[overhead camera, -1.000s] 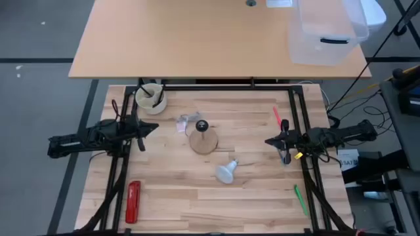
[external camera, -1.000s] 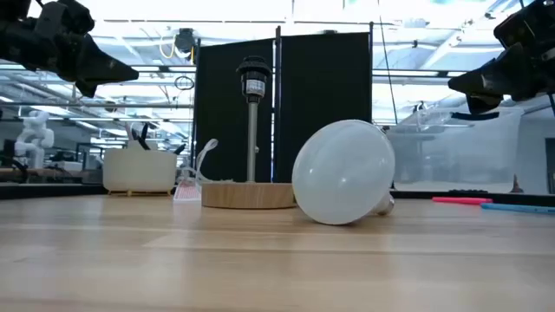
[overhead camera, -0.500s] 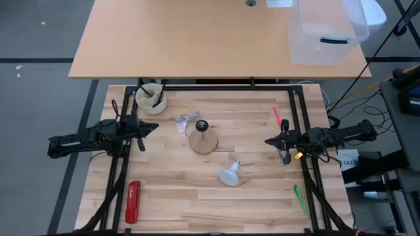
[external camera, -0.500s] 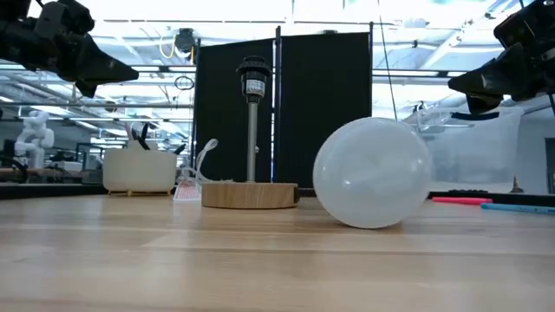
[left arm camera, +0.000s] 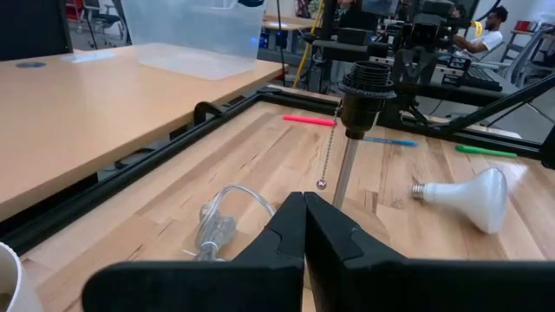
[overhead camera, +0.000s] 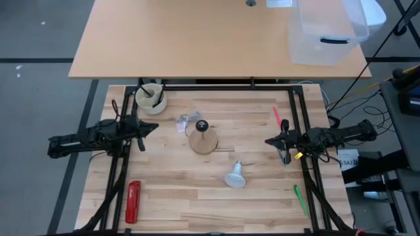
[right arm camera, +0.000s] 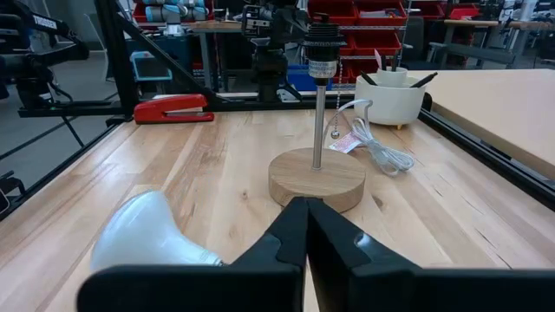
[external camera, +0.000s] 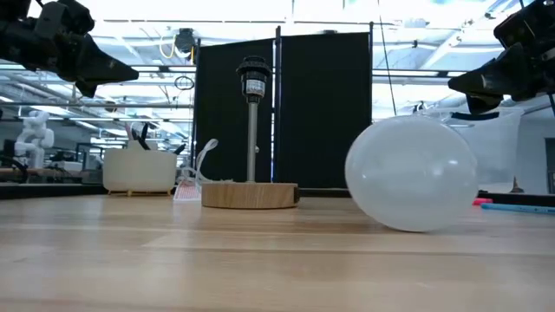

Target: Screw lightbulb

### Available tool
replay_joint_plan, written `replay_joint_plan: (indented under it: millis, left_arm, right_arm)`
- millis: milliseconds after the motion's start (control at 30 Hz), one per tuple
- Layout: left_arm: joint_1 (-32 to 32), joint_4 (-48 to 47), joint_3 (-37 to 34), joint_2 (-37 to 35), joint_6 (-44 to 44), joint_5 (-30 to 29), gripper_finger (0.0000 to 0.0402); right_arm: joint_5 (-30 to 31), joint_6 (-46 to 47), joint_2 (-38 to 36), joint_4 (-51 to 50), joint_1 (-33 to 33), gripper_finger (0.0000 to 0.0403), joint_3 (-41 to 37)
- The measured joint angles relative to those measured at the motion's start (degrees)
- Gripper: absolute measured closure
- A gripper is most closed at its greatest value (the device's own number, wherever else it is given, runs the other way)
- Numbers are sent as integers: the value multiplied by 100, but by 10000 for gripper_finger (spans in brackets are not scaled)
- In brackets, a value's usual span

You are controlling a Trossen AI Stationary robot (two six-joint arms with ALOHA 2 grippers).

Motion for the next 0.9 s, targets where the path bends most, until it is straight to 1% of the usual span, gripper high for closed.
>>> replay_joint_plan:
  millis: [133,200,267,367,400,433,467,533,567,633,700,900]
  left_arm:
    - [0,28,1,0,-4,-2,401]
    - [0,268,-1,0,-169,3,401]
    - [2,972,-3,2,-557,-107,401]
    - [2,2681,-2,22,-711,-701,401]
    - [4,3239,5,90,-724,-739,401]
    - [4,3713,15,168,-731,-661,401]
    - [2,4058,17,240,-701,-432,401]
    - [2,4376,99,457,-618,-28,401]
    - [0,4417,182,606,-625,104,401]
    - [-2,4497,311,993,-792,164,401]
    - [0,4694,355,1537,-927,162,401]
    - [0,5661,581,3294,-924,190,401]
  right_arm:
    - [0,1,1,1,0,399,0]
    - [0,1,2,0,0,399,0]
    - [0,1,1,1,0,399,0]
    - [0,-1,2,-1,1,399,0]
    - [0,0,-1,-2,2,399,1]
    - [0,1,0,1,1,399,0]
    - [0,1,2,-2,0,399,1]
    - [0,1,2,-1,0,399,2]
    - [0,-1,2,-2,2,399,2]
    - [0,1,2,-2,0,399,1]
    - [0,-1,2,-2,0,399,2]
    - [0,-1,2,-2,1,399,2]
